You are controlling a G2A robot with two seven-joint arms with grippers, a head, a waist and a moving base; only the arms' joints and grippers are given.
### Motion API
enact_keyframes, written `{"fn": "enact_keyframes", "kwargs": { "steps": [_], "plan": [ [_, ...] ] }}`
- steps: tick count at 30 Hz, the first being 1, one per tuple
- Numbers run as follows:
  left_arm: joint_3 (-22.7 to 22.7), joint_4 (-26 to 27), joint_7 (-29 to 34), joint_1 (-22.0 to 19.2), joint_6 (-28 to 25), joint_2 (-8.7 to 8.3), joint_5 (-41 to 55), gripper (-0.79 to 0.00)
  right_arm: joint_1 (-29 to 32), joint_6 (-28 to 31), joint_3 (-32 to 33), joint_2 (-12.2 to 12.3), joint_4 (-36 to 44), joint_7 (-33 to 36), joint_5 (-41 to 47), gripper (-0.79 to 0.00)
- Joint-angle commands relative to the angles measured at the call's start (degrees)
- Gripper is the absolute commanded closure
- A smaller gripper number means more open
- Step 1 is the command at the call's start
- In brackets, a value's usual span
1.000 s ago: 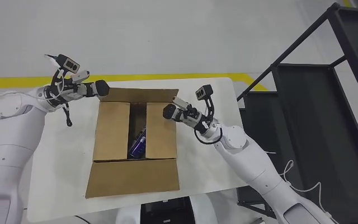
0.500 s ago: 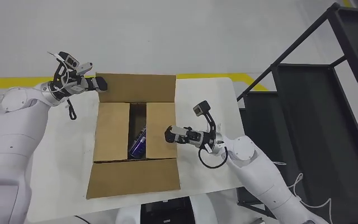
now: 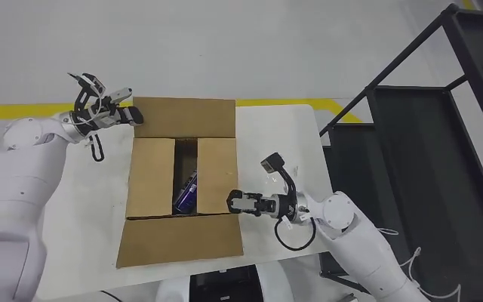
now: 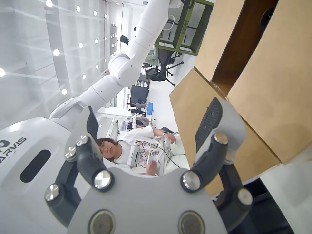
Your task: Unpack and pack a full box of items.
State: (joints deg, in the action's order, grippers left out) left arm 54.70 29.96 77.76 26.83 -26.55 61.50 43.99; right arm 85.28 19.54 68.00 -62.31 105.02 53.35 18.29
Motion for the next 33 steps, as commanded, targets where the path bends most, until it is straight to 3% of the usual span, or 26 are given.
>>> {"fn": "enact_keyframes", "kwargs": {
  "steps": [1,12,22,33],
  "plan": [
    [-0.47,-0.71,-0.59,-0.39,-0.57,0.41,-0.71,-0.785,0.73,0.11,0.29,0.18,0.62,0.57,-0.51,-0.785],
    [-4.36,-7.4,-6.61,-3.43,-5.5,3.21,-9.02,-0.785,3.42,0.49,1.89,0.97,2.23,2.09,-1.76,-0.785],
    [-8.49,-9.98,-10.69,-5.19,-7.47,5.44,-19.52,-0.785,4.4,0.52,2.58,1.45,2.96,2.87,-1.56,-0.785],
    [-7.12,-11.79,-8.53,-5.84,-8.5,6.16,-17.79,-0.785,3.83,0.14,1.96,1.68,3.22,3.12,-1.27,-0.785]
  ]
}}
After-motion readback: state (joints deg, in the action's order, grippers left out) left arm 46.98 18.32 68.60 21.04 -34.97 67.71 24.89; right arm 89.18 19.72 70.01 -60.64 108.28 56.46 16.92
